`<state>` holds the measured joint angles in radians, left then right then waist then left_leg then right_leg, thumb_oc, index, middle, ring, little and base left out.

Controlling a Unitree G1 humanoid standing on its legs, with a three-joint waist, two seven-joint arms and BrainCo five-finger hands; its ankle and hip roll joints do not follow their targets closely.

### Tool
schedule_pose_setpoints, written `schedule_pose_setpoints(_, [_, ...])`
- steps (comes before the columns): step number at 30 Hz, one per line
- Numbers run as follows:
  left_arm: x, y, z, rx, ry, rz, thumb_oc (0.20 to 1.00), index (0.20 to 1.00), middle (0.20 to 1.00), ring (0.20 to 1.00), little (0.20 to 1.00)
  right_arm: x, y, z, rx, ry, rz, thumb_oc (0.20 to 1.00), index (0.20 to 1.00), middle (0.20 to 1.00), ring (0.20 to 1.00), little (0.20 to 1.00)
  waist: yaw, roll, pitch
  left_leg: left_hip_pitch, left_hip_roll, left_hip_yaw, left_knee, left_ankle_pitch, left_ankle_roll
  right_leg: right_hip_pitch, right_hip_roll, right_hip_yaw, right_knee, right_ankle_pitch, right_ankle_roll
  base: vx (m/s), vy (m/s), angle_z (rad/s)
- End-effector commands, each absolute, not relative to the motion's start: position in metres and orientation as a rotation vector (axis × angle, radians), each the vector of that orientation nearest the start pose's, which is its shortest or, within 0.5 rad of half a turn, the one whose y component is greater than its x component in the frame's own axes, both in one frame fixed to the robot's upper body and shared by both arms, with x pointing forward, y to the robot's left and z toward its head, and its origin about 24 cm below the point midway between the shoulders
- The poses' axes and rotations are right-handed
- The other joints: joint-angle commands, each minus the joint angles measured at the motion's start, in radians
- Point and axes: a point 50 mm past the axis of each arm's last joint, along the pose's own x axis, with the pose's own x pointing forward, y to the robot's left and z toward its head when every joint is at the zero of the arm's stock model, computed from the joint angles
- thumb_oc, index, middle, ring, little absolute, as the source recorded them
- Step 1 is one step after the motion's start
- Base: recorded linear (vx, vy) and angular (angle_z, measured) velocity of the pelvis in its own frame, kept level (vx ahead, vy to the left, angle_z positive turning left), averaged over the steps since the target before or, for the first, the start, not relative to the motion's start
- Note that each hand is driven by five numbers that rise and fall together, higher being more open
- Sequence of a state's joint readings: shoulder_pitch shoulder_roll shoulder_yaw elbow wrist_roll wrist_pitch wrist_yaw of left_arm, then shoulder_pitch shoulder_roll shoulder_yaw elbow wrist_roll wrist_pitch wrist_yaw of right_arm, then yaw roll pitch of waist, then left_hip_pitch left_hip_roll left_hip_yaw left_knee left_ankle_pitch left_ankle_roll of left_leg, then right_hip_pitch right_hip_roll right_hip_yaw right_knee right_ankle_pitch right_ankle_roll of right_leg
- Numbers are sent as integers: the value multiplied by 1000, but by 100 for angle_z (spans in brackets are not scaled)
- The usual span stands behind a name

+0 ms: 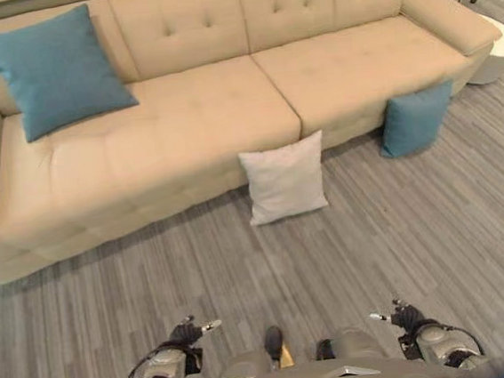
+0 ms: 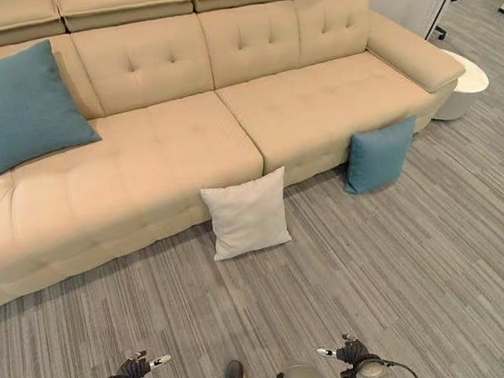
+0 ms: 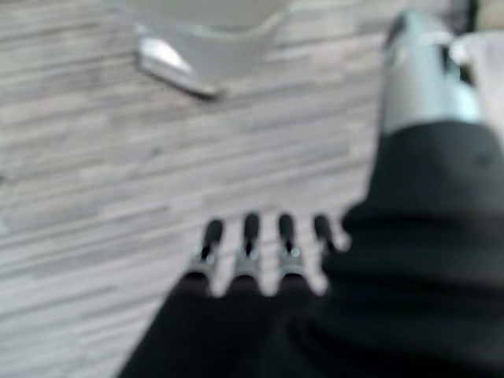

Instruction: Pick up all the scattered cushions and arrange them neatly on the sofa.

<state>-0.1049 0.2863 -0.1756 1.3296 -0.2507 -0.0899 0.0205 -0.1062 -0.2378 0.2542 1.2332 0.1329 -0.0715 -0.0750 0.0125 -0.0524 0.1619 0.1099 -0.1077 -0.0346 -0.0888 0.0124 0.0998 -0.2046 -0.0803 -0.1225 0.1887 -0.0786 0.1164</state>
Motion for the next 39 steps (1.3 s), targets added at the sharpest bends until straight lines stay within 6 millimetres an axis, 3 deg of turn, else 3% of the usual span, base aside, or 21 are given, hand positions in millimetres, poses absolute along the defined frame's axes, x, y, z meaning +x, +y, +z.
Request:
schedule_pose_setpoints(1, [109,256,-152,165,1142,214,1000,1000,1000,1000,1000,145,-239,-143,-332,1037,-88,1000,1000,1000,1000,1000,-6,-1,7,-1,21,-66,120,-92,-80,27,13,43,-130,177,31,265,-48,1])
schedule_pose_setpoints(5, [103,254,-154,159,1161,211,1000,1000,1000,1000,1000,141,-240,-145,-337,1046,-83,1000,1000,1000,1000,1000,-9,-5,-3,34,28,-85,114,-101,-93,45,15,56,-156,192,36,224,-97,29])
schedule_pose_setpoints(9, [95,252,-157,149,1185,215,1000,1000,1000,1000,1000,134,-240,-147,-342,1069,-76,1000,1000,1000,1000,1000,-11,-4,-42,66,76,-115,109,-95,-125,81,36,50,-144,169,6,324,-231,34])
schedule_pose_setpoints(11, [96,250,-157,146,1181,210,1000,1000,1000,1000,1000,132,-244,-147,-327,1070,-100,1000,1000,1000,1000,1000,-12,-9,-43,34,101,-138,210,-54,-164,122,56,43,-153,137,-19,174,-265,18])
schedule_pose_setpoints(12, [110,249,-154,149,1142,202,1000,1000,1000,1000,1000,135,-247,-144,-321,1050,-119,1000,1000,1000,1000,1000,-6,-31,-16,-52,103,-128,340,-17,-183,147,51,42,-171,133,-34,48,-204,28])
schedule_pose_setpoints(14, [116,247,-152,147,1126,194,1000,1000,1000,1000,1000,137,-249,-143,-321,1043,-129,1000,1000,1000,1000,1000,-3,-40,-2,-90,99,-126,391,-17,-179,156,48,36,-180,133,-41,22,-191,45])
schedule_pose_setpoints(15, [120,245,-152,150,1113,179,1000,1000,1000,1000,1000,137,-250,-143,-308,1044,-140,1000,1000,1000,1000,1000,0,-49,6,-123,96,-93,413,-22,-170,175,51,24,-191,118,-49,74,-208,45])
schedule_pose_setpoints(17, [120,244,-152,152,1115,174,1000,1000,1000,1000,1000,136,-251,-143,-302,1047,-144,1000,1000,1000,1000,1000,4,-49,7,-134,86,-87,396,-31,-166,181,54,25,-194,112,-49,77,-92,51])
schedule_pose_setpoints(19, [116,241,-154,161,1130,154,1000,1000,1000,1000,1000,139,-252,-141,-291,1031,-153,1000,1000,1000,1000,1000,-1,-46,-4,-168,55,-33,257,-69,-145,200,54,24,-215,98,-40,176,-4,23])
schedule_pose_setpoints(23, [110,241,-155,166,1142,160,1000,1000,1000,1000,1000,140,-251,-141,-291,1019,-153,1000,1000,1000,1000,1000,9,-28,-6,-186,47,-28,165,-17,-141,211,68,40,-201,75,-35,167,61,6])
schedule_pose_setpoints(26, [99,244,-158,155,1176,175,1000,1000,1000,1000,1000,144,-246,-141,-289,1007,-127,1000,1000,1000,1000,1000,11,-18,-18,-146,40,-39,132,-22,-119,216,65,67,-147,56,-27,218,172,-51])
schedule_pose_setpoints(27, [97,245,-158,151,1179,181,1000,1000,1000,1000,1000,148,-243,-140,-287,996,-114,1000,1000,1000,1000,1000,23,-14,-16,-134,31,-32,135,-37,-101,204,49,67,-85,45,-9,86,126,-47])
schedule_pose_setpoints(34, [109,253,-153,164,1143,200,1000,1000,1000,1000,1000,161,-235,-136,-286,957,-91,1000,1000,1000,1000,1000,22,2,15,-106,40,-14,164,-73,-69,94,15,79,133,88,28,74,118,-39])
schedule_pose_setpoints(36, [117,256,-150,166,1114,208,1000,1000,1000,1000,1000,163,-236,-135,-298,954,-83,1000,1000,1000,1000,1000,16,6,8,-68,42,-43,142,-92,-75,63,-22,78,9,109,17,219,-19,6])
schedule_pose_setpoints(39, [117,257,-149,157,1110,220,1000,1000,1000,1000,1000,166,-236,-134,-296,945,-85,1000,1000,1000,1000,1000,2,5,16,-47,41,-65,144,-107,-83,43,-28,109,-53,137,27,161,-66,17])
